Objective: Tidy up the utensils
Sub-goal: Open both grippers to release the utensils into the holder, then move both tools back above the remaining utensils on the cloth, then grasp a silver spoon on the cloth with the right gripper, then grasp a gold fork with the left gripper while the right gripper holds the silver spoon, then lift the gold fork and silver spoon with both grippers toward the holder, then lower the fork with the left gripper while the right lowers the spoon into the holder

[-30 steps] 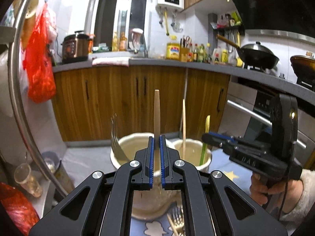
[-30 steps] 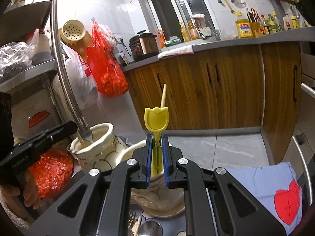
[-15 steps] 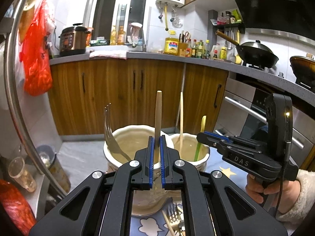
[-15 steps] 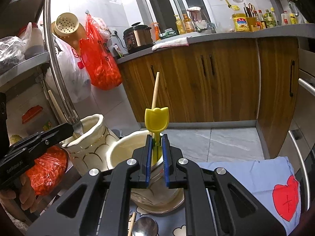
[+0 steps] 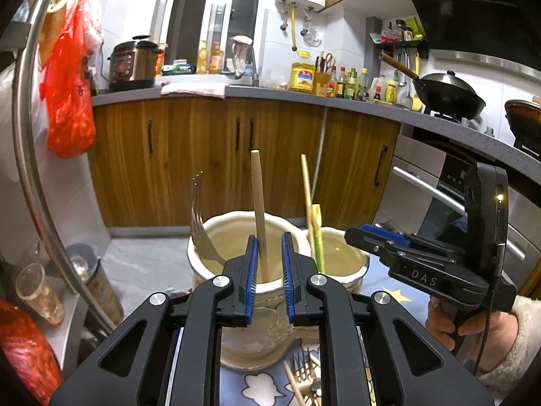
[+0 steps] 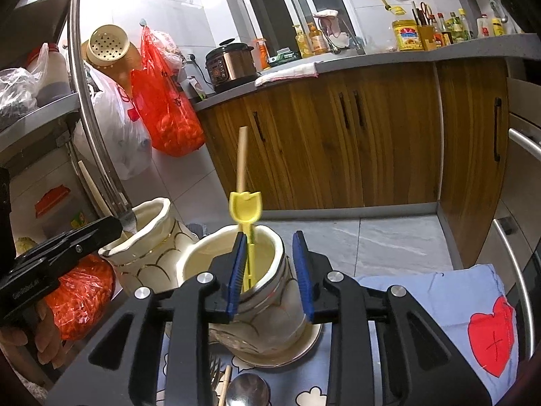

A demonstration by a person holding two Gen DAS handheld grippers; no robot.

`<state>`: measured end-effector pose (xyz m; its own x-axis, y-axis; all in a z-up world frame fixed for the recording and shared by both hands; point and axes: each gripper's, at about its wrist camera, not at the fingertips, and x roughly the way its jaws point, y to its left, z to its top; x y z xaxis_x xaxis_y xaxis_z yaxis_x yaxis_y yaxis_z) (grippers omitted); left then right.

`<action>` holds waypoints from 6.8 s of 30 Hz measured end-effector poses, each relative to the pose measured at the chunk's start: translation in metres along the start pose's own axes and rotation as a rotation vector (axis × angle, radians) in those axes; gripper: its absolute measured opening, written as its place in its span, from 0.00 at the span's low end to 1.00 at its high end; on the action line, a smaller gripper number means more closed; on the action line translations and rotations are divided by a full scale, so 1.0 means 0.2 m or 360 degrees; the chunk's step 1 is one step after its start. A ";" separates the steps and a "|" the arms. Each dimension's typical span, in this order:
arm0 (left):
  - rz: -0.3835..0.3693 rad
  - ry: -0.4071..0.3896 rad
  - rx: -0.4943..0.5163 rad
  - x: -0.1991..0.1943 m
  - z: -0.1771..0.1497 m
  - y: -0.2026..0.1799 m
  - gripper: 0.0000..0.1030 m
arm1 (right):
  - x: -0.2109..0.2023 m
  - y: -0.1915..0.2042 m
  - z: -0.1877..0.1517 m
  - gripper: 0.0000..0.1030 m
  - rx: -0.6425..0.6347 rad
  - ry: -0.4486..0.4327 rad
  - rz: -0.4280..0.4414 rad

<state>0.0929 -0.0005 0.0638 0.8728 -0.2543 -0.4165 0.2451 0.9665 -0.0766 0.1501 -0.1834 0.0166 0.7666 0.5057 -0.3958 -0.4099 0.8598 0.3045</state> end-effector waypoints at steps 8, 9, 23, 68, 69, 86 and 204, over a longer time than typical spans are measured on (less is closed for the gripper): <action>0.0110 -0.0018 -0.0025 -0.11 0.03 -0.01 0.67 | -0.16 0.03 0.06 0.70 0.0048 -0.0047 -0.0009; 0.0123 -0.0020 -0.0033 -0.13 0.04 -0.01 0.69 | -0.18 0.04 0.06 0.72 0.0045 -0.0054 -0.0009; 0.0332 -0.0074 -0.0166 -0.42 0.07 -0.05 0.95 | -0.52 0.25 0.00 0.95 -0.0035 -0.0079 -0.0016; 0.0314 0.0458 -0.0080 -0.09 -0.46 0.00 0.95 | -0.09 0.15 -0.49 0.45 -0.0243 0.0726 -0.0070; 0.0314 0.0461 -0.0080 -0.09 -0.46 0.00 0.95 | -0.08 0.15 -0.48 0.45 -0.0250 0.0719 -0.0076; 0.0316 0.0474 -0.0105 -0.10 -0.48 0.04 0.95 | 0.09 0.20 -0.49 0.24 -0.0365 0.0753 -0.0165; 0.0207 -0.0397 0.0163 -0.18 0.40 -0.17 0.05 | -0.28 0.15 0.40 0.02 -0.0131 -0.0637 -0.0283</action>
<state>0.0880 -0.0266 0.1535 0.9733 -0.1416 -0.1805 0.1545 0.9862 0.0599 0.1352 -0.1909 0.1175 0.9530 0.2962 -0.0642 -0.2802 0.9418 0.1857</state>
